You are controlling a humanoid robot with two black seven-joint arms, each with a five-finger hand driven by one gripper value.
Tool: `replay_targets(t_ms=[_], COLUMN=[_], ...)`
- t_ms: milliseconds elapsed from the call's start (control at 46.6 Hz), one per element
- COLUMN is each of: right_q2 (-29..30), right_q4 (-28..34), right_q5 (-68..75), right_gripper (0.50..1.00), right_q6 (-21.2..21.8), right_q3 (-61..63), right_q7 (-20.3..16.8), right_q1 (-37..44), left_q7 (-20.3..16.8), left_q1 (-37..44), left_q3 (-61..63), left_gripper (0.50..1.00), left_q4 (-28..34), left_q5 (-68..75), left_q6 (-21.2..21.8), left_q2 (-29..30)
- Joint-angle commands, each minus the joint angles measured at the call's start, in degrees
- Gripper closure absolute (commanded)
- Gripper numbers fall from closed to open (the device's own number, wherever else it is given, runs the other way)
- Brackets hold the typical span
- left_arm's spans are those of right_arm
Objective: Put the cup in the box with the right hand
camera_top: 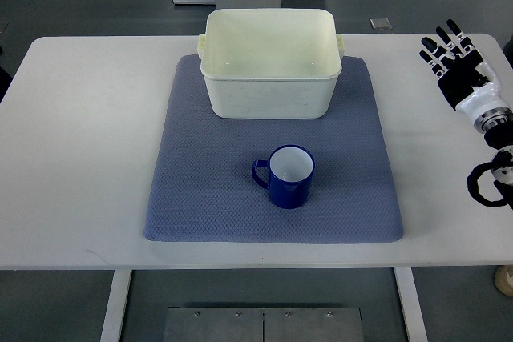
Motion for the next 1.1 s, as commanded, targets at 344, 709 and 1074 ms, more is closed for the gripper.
replay_targets(t_ms=[344,709,1074], right_q2=[0.1,1.0,2.0], right_q4=[-0.1,-1.3,-1.4], right_q5=[0.0,0.0,0.0], right_gripper=[0.500,0.500,0.500], right_q6=[0.0,0.1,0.0], right_q3=[0.0,-0.1,0.0], right_q7=[0.0,0.1,0.0], right_q1=[-0.2,-0.2,0.1], left_q7=[0.0,0.0,0.0], left_q1=[0.3,0.3,0.3], left_q3=[-0.1,0.0,0.1], left_gripper=[0.500,0.500,0.500], left_q4=[0.0,0.0,0.0], left_q5=[0.0,0.0,0.0], left_q6=[-0.1,-0.2,-0.2], left_q2=[0.0,0.0,0.0])
